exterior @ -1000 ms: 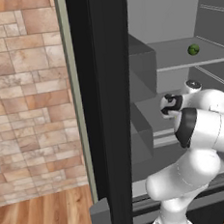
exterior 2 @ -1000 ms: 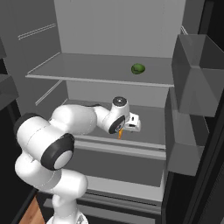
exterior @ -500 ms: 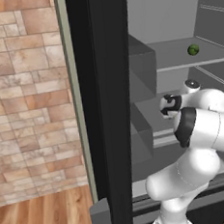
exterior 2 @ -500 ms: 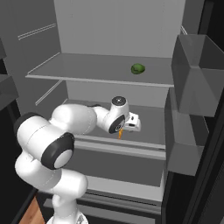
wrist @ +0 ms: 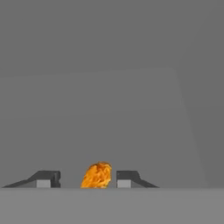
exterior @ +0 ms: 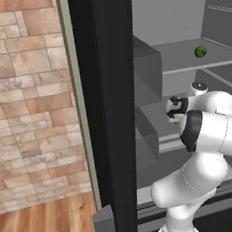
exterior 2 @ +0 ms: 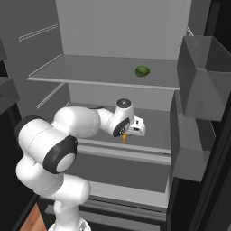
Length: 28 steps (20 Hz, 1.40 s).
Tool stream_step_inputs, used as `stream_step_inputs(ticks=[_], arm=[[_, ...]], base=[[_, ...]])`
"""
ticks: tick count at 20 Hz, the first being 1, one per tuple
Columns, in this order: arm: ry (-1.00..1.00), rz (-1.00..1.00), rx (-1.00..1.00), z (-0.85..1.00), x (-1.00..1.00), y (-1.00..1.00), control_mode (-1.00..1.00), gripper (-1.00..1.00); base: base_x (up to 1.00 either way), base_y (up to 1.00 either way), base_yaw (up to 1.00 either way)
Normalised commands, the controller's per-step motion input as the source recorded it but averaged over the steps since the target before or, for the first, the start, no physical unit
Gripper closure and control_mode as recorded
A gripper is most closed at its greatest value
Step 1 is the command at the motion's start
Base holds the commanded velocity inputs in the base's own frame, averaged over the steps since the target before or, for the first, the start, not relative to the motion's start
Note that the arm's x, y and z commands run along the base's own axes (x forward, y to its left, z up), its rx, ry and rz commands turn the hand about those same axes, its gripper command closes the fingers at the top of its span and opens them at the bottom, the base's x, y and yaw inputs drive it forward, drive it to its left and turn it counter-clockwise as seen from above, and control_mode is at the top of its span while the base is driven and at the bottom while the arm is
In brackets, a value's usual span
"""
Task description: Open the fridge, remove the tangerine, avocado, and shrimp, and place them on any counter.
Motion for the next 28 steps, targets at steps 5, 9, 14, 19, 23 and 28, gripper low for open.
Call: stream_step_inputs(ticks=[5,9,14,19,23,28], arm=[[0.00,0.00,0.00,-0.22,-0.43,0.18,-1.00,1.00],[-0.05,0.00,0.00,0.01,-0.62,0.35,-1.00,1.00],[-0.15,0.00,0.00,0.50,-0.66,0.32,-1.00,1.00],[-0.18,-0.01,0.00,1.00,-0.74,0.15,-1.00,1.00],[-0.06,-0.03,0.00,0.88,-0.93,0.04,-1.00,1.00],[0.00,0.00,0.00,0.20,-1.00,0.04,-1.00,1.00]], base=[[0.00,0.00,0.00],[0.00,0.00,0.00],[0.00,0.00,0.00],[0.00,0.00,0.00],[0.00,0.00,0.00],[0.00,0.00,0.00]])
